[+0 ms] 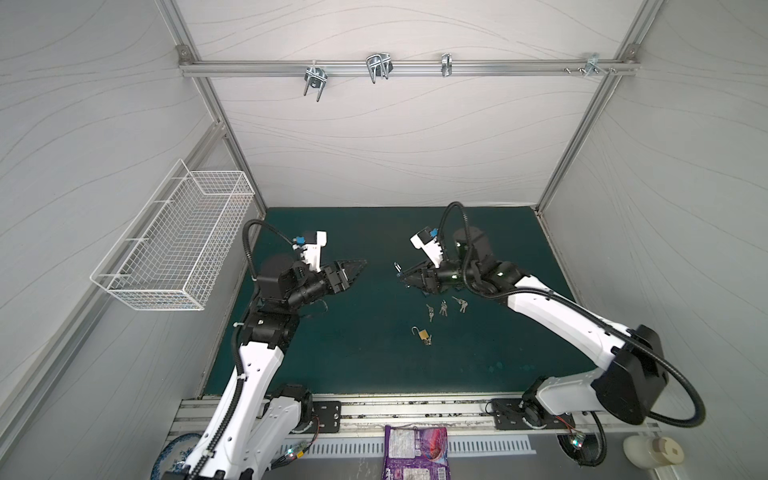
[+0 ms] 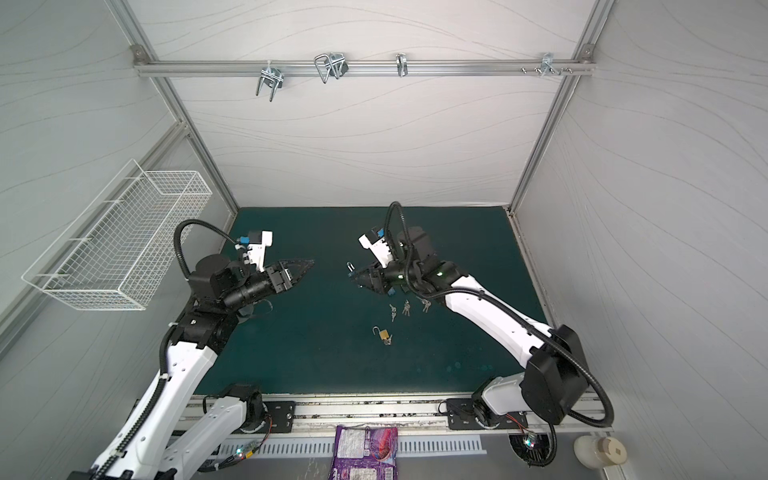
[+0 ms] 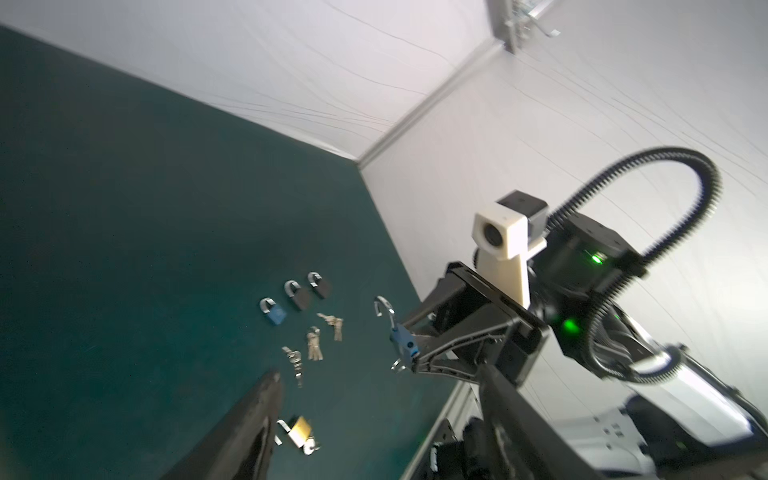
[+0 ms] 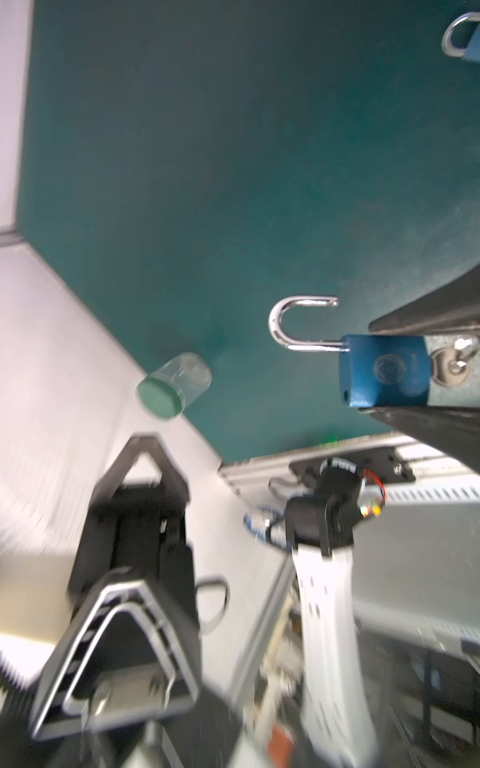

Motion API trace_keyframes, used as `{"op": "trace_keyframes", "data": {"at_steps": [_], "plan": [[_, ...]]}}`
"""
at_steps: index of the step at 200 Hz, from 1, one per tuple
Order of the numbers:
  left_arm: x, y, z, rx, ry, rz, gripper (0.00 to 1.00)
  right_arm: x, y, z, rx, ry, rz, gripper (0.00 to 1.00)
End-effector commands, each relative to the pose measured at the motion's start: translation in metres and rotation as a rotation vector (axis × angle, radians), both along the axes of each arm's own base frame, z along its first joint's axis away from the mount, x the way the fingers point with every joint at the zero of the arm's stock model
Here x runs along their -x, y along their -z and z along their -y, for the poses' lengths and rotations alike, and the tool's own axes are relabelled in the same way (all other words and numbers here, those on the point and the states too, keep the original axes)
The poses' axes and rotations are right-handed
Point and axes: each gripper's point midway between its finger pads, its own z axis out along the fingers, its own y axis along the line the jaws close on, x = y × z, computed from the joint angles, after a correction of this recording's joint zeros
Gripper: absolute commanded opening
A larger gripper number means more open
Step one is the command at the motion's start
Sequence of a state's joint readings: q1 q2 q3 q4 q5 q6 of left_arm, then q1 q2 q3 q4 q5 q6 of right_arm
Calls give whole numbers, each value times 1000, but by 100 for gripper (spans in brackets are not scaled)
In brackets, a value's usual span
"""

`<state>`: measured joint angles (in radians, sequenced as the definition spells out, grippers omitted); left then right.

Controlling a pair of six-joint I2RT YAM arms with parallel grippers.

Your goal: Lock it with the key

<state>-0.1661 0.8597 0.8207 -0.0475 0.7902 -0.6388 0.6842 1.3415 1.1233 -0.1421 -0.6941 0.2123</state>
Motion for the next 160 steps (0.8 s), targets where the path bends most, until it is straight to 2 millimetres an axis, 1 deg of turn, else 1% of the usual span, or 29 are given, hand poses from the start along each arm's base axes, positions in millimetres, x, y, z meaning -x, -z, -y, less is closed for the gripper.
{"op": "trace_keyframes", "data": {"at_steps": [1, 22, 30, 32, 47, 67, 85, 98, 108, 132, 147, 160], "plan": [[18, -62, 30, 36, 163, 236, 78, 35, -35, 14, -131, -204, -24, 0], [23, -75, 46, 43, 231, 278, 86, 52, -54, 21, -166, -282, -31, 0], [24, -78, 52, 49, 254, 285, 98, 58, -59, 23, -178, -311, -37, 0], [25, -78, 54, 49, 262, 286, 99, 60, -60, 23, -180, -318, -40, 0], [28, -81, 65, 50, 314, 291, 99, 68, -68, 25, -203, -354, -45, 0], [33, -79, 77, 58, 379, 290, 99, 74, -76, 29, -224, -378, -34, 0], [44, -82, 87, 75, 454, 309, 94, 76, -81, 30, -232, -378, -26, 0], [50, -79, 93, 65, 490, 303, 91, 75, -85, 31, -235, -364, -18, 0], [51, -73, 96, 48, 499, 283, 90, 74, -87, 31, -237, -354, -14, 0], [59, -71, 98, 47, 533, 285, 85, 71, -89, 30, -236, -346, -24, 0], [64, -70, 99, 47, 549, 286, 78, 71, -91, 29, -239, -346, -28, 0], [67, -71, 100, 49, 564, 290, 70, 70, -91, 30, -238, -335, -23, 0]]}}
